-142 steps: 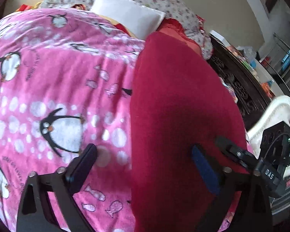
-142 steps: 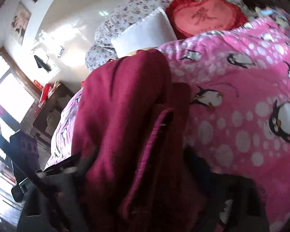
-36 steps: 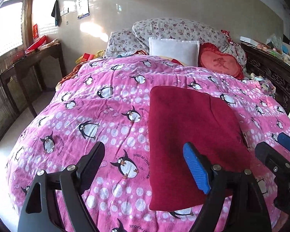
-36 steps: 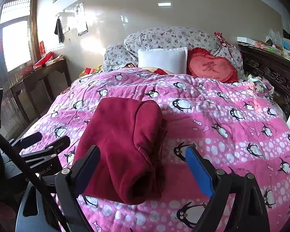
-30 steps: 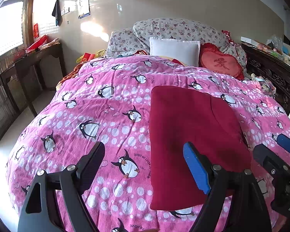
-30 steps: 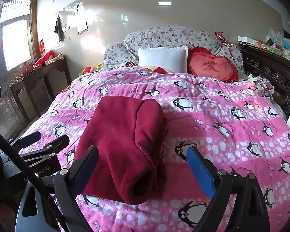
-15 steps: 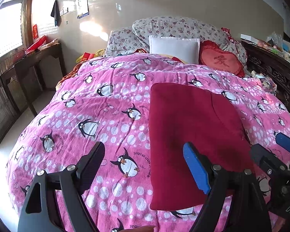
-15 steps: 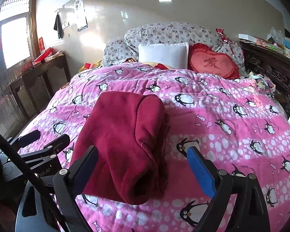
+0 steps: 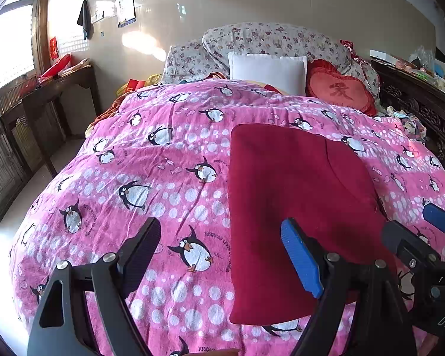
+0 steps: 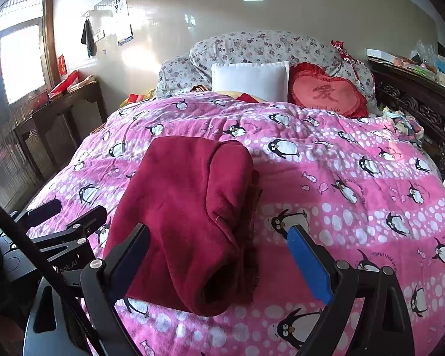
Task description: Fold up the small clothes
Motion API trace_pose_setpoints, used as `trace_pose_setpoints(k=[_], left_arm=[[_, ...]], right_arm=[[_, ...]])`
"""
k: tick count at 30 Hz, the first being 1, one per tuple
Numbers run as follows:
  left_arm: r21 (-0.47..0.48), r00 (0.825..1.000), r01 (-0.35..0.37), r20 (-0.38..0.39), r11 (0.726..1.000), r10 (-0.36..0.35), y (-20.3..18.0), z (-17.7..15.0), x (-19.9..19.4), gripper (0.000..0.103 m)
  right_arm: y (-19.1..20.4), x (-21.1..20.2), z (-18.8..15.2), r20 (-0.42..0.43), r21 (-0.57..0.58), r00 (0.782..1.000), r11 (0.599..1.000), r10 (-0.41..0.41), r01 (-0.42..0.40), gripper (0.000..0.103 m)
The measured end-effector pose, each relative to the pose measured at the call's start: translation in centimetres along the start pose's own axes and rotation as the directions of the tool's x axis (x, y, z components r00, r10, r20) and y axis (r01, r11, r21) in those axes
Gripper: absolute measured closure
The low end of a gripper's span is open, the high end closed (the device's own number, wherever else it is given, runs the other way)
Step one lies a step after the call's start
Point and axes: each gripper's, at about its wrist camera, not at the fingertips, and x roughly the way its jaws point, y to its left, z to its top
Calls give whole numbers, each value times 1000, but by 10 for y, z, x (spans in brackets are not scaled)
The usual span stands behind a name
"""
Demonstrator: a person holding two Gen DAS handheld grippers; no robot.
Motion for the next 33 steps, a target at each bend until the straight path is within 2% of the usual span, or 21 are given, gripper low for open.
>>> trace_pose_setpoints(k=[33], left_arm=[[-2, 1000, 3, -22, 1000, -3, 0, -4, 7, 20]], right_arm=[[1, 7, -2, -24, 2, 1000, 1000, 3, -3, 6]])
